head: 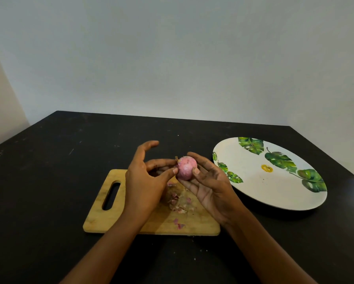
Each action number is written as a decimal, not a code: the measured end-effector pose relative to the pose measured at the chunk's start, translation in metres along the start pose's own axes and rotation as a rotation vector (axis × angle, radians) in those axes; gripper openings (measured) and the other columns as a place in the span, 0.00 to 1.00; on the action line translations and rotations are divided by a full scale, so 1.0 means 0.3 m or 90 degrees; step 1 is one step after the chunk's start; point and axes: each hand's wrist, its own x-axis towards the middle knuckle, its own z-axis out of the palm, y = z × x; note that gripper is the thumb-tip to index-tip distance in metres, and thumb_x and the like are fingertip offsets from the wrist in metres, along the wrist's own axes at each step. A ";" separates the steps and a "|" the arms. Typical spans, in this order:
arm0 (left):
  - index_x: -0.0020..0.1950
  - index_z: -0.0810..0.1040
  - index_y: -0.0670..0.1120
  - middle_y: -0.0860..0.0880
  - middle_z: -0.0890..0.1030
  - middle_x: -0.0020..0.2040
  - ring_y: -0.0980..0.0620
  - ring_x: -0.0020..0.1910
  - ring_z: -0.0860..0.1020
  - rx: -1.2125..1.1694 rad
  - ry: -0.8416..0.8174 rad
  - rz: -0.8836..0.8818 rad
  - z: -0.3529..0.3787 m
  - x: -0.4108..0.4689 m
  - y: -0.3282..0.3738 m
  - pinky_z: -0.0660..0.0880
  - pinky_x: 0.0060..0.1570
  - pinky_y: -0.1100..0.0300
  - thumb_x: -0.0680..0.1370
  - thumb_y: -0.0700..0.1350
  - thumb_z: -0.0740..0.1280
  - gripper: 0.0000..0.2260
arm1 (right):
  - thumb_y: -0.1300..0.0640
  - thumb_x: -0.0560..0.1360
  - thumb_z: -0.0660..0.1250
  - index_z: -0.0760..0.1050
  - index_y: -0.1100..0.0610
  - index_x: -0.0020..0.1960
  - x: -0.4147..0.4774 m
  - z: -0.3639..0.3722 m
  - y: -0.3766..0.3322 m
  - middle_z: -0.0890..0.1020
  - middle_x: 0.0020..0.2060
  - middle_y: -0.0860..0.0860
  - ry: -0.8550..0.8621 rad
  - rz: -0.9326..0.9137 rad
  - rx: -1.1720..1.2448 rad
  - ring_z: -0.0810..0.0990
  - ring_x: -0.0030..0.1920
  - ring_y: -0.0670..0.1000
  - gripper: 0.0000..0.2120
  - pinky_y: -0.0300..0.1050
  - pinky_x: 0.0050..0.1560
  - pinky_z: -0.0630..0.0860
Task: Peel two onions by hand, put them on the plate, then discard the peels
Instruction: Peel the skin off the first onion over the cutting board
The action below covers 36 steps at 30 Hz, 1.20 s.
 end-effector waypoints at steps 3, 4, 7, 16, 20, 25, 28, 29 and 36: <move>0.61 0.69 0.55 0.57 0.83 0.41 0.65 0.44 0.81 0.011 0.002 0.003 0.000 -0.001 -0.002 0.76 0.47 0.67 0.68 0.40 0.75 0.27 | 0.60 0.57 0.82 0.80 0.60 0.58 -0.004 0.004 -0.004 0.79 0.60 0.61 0.004 -0.003 -0.006 0.80 0.59 0.62 0.31 0.51 0.51 0.81; 0.60 0.70 0.55 0.58 0.83 0.40 0.65 0.43 0.81 0.019 0.003 0.004 -0.001 -0.001 -0.002 0.76 0.49 0.65 0.67 0.41 0.75 0.26 | 0.61 0.59 0.81 0.78 0.60 0.59 -0.006 0.005 -0.006 0.79 0.61 0.61 0.010 -0.005 -0.017 0.80 0.59 0.61 0.29 0.51 0.51 0.81; 0.58 0.71 0.54 0.59 0.83 0.37 0.67 0.41 0.80 0.035 0.014 0.021 0.001 -0.003 -0.003 0.76 0.44 0.71 0.67 0.41 0.76 0.24 | 0.65 0.67 0.72 0.76 0.60 0.61 -0.009 0.006 -0.007 0.77 0.63 0.61 0.019 -0.015 -0.049 0.80 0.60 0.61 0.22 0.52 0.54 0.81; 0.56 0.69 0.53 0.54 0.82 0.36 0.66 0.39 0.80 0.049 -0.006 0.039 -0.001 0.005 -0.006 0.72 0.39 0.77 0.68 0.40 0.75 0.23 | 0.67 0.71 0.70 0.77 0.58 0.60 -0.009 -0.004 -0.004 0.79 0.61 0.58 0.025 -0.039 -0.139 0.80 0.61 0.59 0.18 0.54 0.57 0.79; 0.53 0.66 0.56 0.53 0.81 0.37 0.62 0.39 0.80 0.050 -0.035 0.045 0.006 0.004 -0.009 0.74 0.39 0.74 0.69 0.37 0.73 0.23 | 0.65 0.69 0.69 0.77 0.58 0.61 -0.008 -0.005 -0.005 0.78 0.62 0.58 0.038 -0.039 -0.155 0.80 0.61 0.59 0.19 0.54 0.57 0.79; 0.51 0.65 0.55 0.51 0.80 0.37 0.58 0.39 0.79 0.046 -0.061 0.076 0.016 -0.017 -0.002 0.78 0.40 0.66 0.68 0.35 0.73 0.22 | 0.65 0.71 0.66 0.74 0.61 0.62 -0.013 0.013 -0.002 0.80 0.59 0.61 0.046 -0.010 -0.076 0.81 0.58 0.59 0.20 0.49 0.51 0.81; 0.51 0.66 0.53 0.50 0.80 0.37 0.57 0.38 0.80 0.030 -0.113 0.085 0.026 -0.033 0.002 0.78 0.38 0.65 0.69 0.34 0.72 0.22 | 0.62 0.71 0.65 0.73 0.61 0.63 -0.010 0.013 -0.008 0.81 0.58 0.61 0.079 -0.011 -0.031 0.82 0.56 0.59 0.20 0.47 0.49 0.82; 0.51 0.67 0.53 0.50 0.80 0.37 0.57 0.38 0.80 0.029 -0.124 0.091 0.030 -0.037 0.002 0.77 0.37 0.66 0.69 0.34 0.72 0.21 | 0.61 0.71 0.65 0.73 0.62 0.64 -0.008 0.011 -0.013 0.81 0.58 0.61 0.092 -0.012 -0.018 0.83 0.55 0.59 0.21 0.47 0.49 0.82; 0.50 0.71 0.55 0.54 0.79 0.36 0.60 0.38 0.79 0.057 -0.082 0.130 0.033 -0.034 -0.003 0.77 0.34 0.68 0.69 0.37 0.74 0.19 | 0.61 0.71 0.66 0.73 0.63 0.63 -0.006 0.004 -0.030 0.77 0.62 0.64 0.096 0.002 0.067 0.82 0.55 0.62 0.21 0.49 0.49 0.82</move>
